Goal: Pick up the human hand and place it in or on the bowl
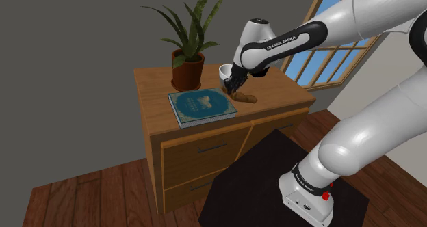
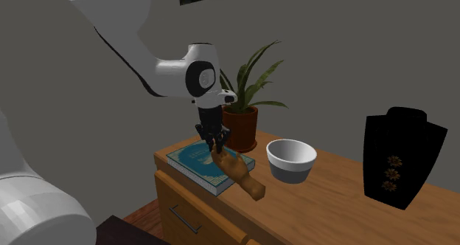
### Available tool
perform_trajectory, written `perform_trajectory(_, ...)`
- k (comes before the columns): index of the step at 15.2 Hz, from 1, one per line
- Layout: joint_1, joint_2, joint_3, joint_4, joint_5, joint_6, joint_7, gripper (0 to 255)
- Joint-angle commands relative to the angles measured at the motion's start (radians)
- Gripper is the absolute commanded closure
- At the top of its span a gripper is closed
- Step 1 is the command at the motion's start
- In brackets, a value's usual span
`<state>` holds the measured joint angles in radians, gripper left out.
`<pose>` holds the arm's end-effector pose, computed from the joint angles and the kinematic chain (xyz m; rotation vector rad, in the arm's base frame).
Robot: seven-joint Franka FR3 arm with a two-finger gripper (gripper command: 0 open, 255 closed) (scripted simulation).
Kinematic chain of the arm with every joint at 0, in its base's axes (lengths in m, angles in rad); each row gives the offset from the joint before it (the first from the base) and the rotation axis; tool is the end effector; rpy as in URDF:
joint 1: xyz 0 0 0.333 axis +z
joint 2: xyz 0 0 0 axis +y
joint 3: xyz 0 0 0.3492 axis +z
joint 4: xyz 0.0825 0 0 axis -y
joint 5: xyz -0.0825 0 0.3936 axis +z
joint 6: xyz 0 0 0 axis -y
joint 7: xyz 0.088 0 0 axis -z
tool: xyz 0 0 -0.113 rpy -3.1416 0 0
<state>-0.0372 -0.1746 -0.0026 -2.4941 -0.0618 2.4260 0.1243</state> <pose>0.4642 -0.0190 0.3807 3.0935 -0.1852 0.1678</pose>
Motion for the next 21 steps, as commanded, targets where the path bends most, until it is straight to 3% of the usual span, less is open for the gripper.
perform_trajectory(1, 0.0, -0.02, 0.0, 0.009, 0.002, -0.028, -0.003, 255)
perform_trajectory(21, 0.004, -0.143, 0.0, 0.174, 0.014, -0.317, -0.018, 255)
